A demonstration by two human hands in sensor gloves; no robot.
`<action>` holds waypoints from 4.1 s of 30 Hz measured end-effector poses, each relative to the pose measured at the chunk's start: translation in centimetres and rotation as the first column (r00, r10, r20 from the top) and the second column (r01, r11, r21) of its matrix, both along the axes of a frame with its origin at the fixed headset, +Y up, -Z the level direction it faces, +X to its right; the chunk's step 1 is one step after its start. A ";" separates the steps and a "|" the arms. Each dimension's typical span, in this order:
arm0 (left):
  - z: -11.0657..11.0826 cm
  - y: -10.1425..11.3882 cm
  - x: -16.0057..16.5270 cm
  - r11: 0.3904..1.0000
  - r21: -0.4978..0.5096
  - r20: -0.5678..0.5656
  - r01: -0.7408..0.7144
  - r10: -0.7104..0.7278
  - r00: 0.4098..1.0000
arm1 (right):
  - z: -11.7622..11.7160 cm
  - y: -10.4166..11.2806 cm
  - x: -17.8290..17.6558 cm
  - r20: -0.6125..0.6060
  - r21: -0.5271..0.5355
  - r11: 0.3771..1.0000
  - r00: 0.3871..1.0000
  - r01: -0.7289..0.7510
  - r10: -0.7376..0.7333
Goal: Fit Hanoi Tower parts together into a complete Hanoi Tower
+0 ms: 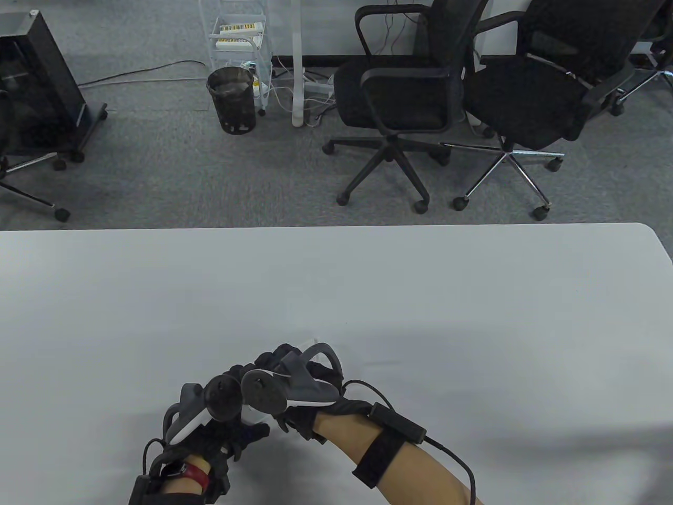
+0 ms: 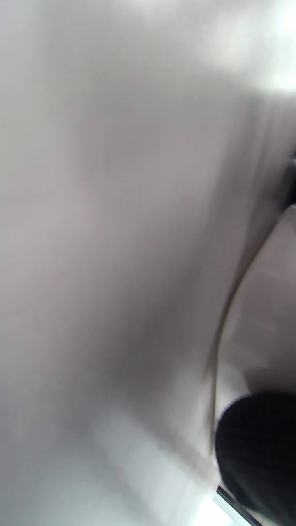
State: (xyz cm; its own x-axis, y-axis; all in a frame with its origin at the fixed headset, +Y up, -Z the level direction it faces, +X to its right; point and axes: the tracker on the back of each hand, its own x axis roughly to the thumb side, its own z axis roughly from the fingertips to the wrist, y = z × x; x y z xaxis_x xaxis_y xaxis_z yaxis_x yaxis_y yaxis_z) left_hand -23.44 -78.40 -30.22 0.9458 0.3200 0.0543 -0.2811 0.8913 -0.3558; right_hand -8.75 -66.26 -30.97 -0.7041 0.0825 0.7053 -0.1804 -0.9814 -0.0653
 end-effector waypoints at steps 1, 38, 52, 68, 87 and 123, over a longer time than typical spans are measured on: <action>0.0 0.0 -0.1 1.000 -0.007 0.001 -0.019 0.019 1.000 | -0.1 0.0 -0.1 0.003 0.001 1.000 1.000 0.003 -0.003; -0.3 -0.2 -1.4 0.982 -0.054 -0.034 -0.183 0.181 0.983 | -1.0 -0.2 -2.0 -0.007 0.046 0.997 0.998 -0.061 0.062; -0.4 -0.3 -1.4 0.982 -0.054 -0.033 -0.181 0.180 0.983 | 0.3 0.2 -3.4 -0.037 0.111 0.983 0.988 -0.145 0.150; -0.6 -0.9 -1.9 0.979 -0.062 -0.041 -0.192 0.190 0.981 | 1.5 -1.3 -6.0 0.038 0.399 0.867 0.950 -0.297 0.309; -0.6 -1.0 -2.0 0.969 -0.078 -0.060 -0.236 0.231 0.971 | -0.3 -4.3 -5.9 0.060 0.188 0.964 0.982 -0.190 0.182; 5.2 10.7 3.9 0.901 0.263 -0.112 0.344 -0.326 0.939 | 8.5 -2.5 30.0 0.595 -0.150 0.989 0.799 0.008 0.084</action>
State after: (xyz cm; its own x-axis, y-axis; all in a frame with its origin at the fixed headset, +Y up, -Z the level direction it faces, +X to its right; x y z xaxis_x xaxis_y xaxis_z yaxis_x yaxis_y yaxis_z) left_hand -19.54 -67.70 -25.05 0.9989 -0.0356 0.0307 0.0379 0.9965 -0.0750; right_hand 21.23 -68.72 -22.48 -0.9860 0.1098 0.1254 -0.1122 -0.9936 -0.0122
